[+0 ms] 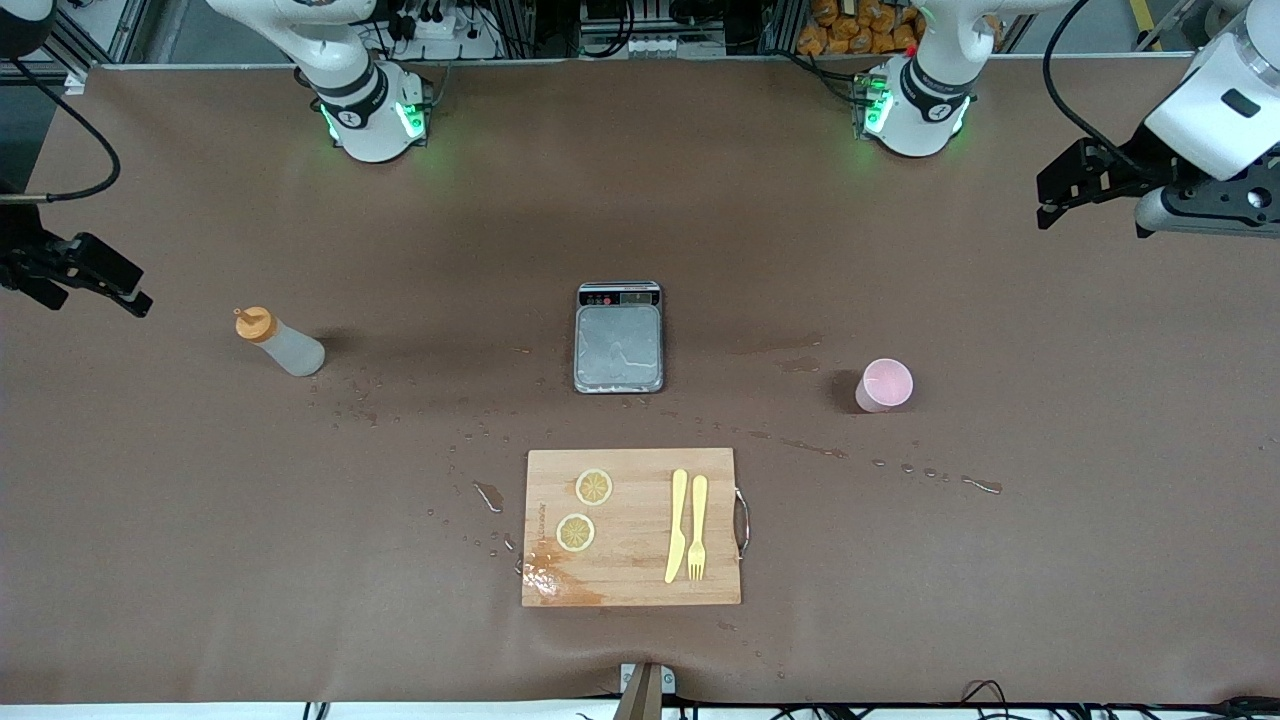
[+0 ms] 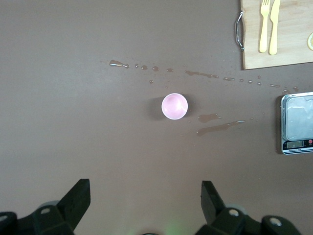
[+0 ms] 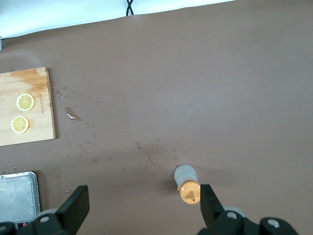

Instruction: Add sauce to pink cup with both arms

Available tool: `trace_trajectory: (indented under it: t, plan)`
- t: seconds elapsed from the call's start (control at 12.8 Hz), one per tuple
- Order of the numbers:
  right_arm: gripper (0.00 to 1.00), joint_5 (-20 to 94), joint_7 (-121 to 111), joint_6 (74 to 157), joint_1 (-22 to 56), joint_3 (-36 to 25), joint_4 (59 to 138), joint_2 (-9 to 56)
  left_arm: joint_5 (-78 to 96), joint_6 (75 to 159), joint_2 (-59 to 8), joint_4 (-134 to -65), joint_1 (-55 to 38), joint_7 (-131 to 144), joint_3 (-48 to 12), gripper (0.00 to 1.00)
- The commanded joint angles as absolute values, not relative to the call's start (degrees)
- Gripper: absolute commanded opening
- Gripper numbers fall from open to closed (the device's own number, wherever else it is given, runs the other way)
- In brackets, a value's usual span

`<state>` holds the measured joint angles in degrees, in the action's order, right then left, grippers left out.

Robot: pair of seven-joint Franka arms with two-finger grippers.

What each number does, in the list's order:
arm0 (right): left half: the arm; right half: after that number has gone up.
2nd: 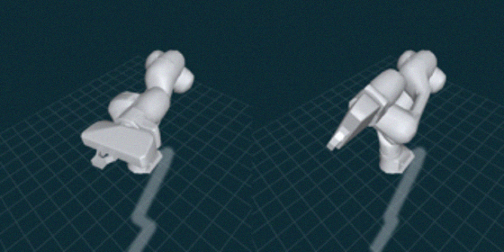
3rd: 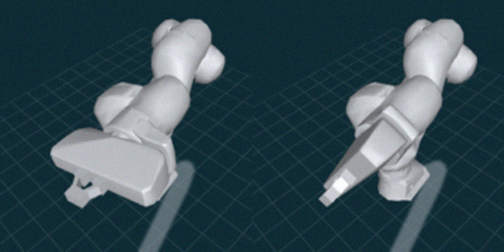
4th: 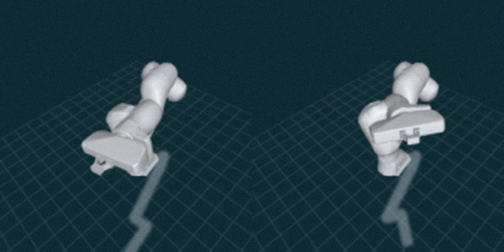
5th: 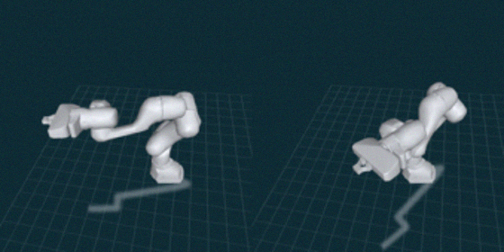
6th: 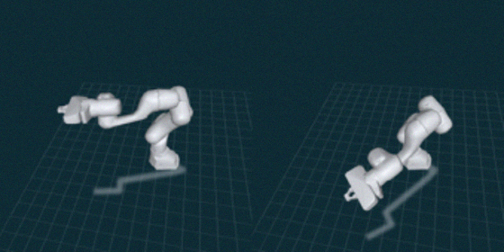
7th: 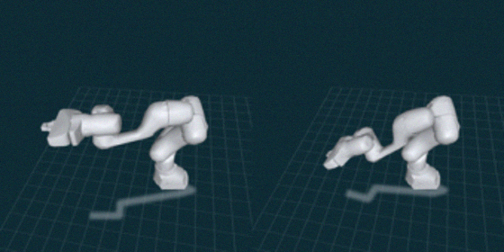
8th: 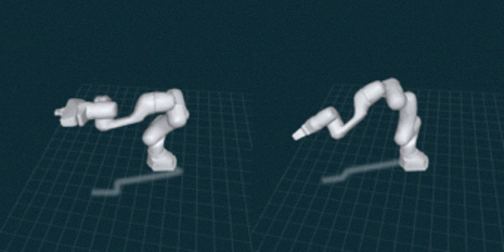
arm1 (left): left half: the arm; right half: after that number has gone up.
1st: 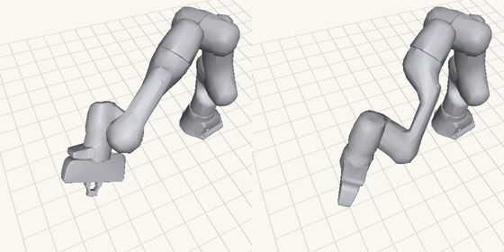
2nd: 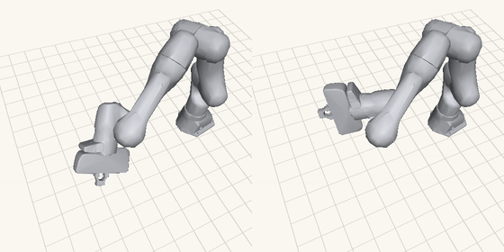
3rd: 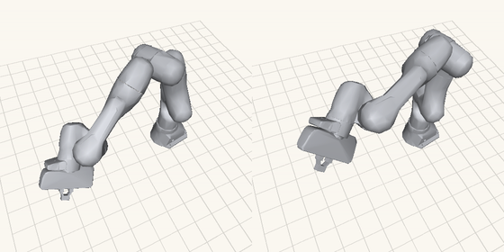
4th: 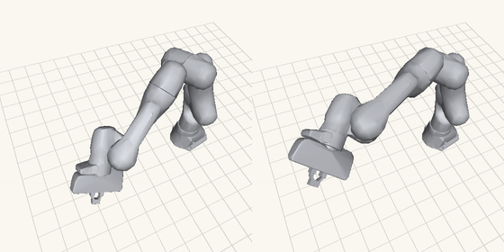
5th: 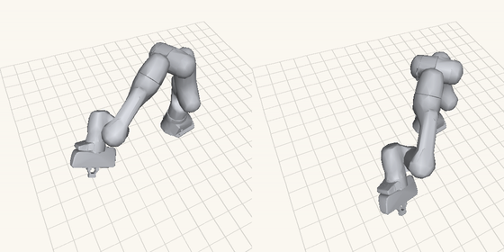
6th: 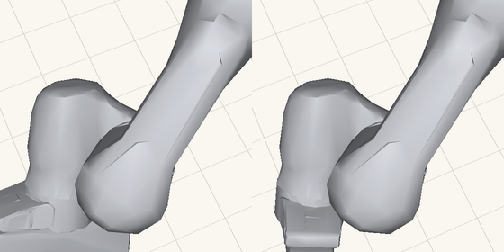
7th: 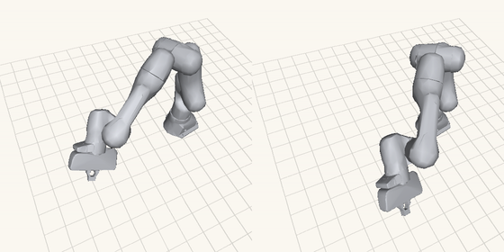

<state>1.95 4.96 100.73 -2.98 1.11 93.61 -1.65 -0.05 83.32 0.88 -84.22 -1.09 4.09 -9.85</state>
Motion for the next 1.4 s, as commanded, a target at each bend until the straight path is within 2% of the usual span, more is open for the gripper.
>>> trace_trajectory:
  t: [0.0, 0.23, 0.55, 0.94, 1.09, 1.33]
  plan:
    - [1.0, 0.9, 5.3, 100.5, -2.7, 0.6, 92.5, -0.2, 0.6, 83.4, 0.8, -84.5, -0.6, 4.7, -10.0, 1.0]
    - [1.0, 1.0, 5.7, 100.2, -3.3, 0.4, 92.5, -0.1, 1.0, 84.0, 0.8, -86.0, -0.3, 4.3, -9.9, 1.0]
    - [1.0, 1.1, 6.2, 99.1, -4.7, 0.4, 92.6, 0.1, 1.0, 88.8, 0.9, -91.3, -0.4, 4.3, -9.9, 1.0]
    - [1.0, 2.0, 8.1, 93.3, -7.6, 0.5, 93.0, 0.5, 0.9, 103.1, 0.9, -105.2, -0.3, 3.8, -9.9, 1.0]
    - [1.0, 5.2, 9.0, 91.2, -10.9, 0.4, 93.0, 1.7, 0.9, 109.1, 0.7, -110.3, -0.3, 3.7, -9.9, 1.0]
    - [1.0, 8.1, 14.1, 90.1, -14.4, 0.4, 93.0, 2.9, 0.9, 114.1, -4.1, -111.5, -0.5, 3.7, -9.9, 1.0]
